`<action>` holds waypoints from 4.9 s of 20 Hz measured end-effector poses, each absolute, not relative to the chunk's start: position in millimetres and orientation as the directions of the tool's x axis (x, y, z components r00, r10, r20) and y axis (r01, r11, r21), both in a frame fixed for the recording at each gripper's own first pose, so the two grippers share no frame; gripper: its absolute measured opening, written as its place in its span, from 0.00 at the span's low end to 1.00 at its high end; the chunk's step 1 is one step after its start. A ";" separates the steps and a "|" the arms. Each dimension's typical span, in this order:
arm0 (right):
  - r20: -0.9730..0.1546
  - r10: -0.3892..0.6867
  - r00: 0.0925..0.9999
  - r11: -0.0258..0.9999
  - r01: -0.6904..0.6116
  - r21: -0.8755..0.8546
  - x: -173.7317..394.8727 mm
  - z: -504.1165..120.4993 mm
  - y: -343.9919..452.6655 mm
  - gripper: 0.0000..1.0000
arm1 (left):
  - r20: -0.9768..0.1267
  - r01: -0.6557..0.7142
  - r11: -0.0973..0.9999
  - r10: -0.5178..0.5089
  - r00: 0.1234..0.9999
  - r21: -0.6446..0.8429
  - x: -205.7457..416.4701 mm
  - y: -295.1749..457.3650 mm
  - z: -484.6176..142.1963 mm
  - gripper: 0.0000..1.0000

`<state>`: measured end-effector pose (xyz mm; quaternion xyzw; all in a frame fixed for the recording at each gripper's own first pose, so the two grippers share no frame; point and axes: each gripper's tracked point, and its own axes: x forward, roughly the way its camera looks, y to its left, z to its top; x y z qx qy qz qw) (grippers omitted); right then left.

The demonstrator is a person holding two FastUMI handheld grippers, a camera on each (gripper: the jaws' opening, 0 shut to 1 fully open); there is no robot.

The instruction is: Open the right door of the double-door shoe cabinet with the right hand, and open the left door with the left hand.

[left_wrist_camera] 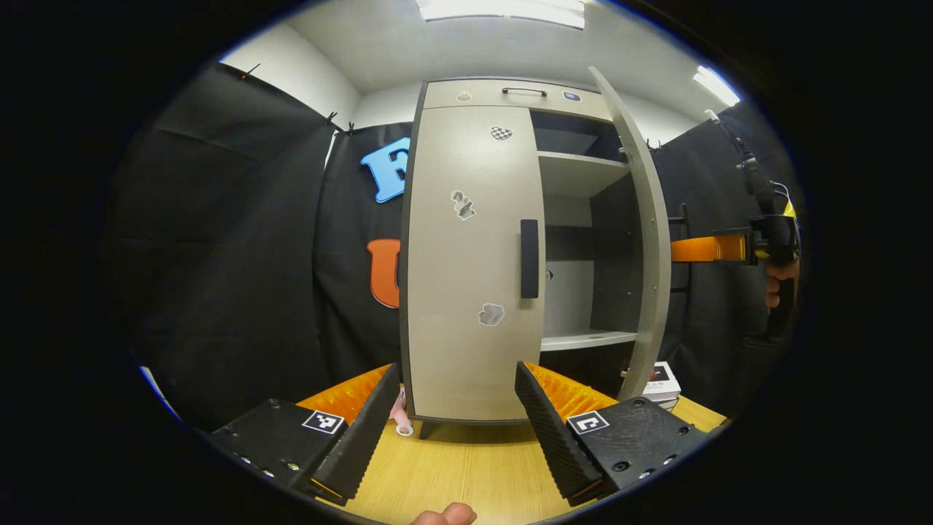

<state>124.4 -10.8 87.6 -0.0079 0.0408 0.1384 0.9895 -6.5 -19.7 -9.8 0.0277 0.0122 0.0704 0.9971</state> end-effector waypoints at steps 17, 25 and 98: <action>-0.051 0.175 0.983 0.983 -0.178 -0.055 110.1 91.9 -87.4 0.14 | -0.061 -0.113 0.991 0.118 0.991 0.076 18.4 -53.7 -38.9 0.95; -0.029 0.058 0.998 0.997 -0.059 -0.040 120.0 94.9 -141.7 0.04 | -0.056 -0.083 0.992 0.088 0.995 0.094 19.7 -69.4 -38.0 0.95; -0.102 -0.072 0.992 0.994 0.079 0.076 -1.4 -13.1 -141.5 0.87 | -0.052 0.043 0.999 -0.042 0.998 0.010 262.6 -83.4 51.7 0.08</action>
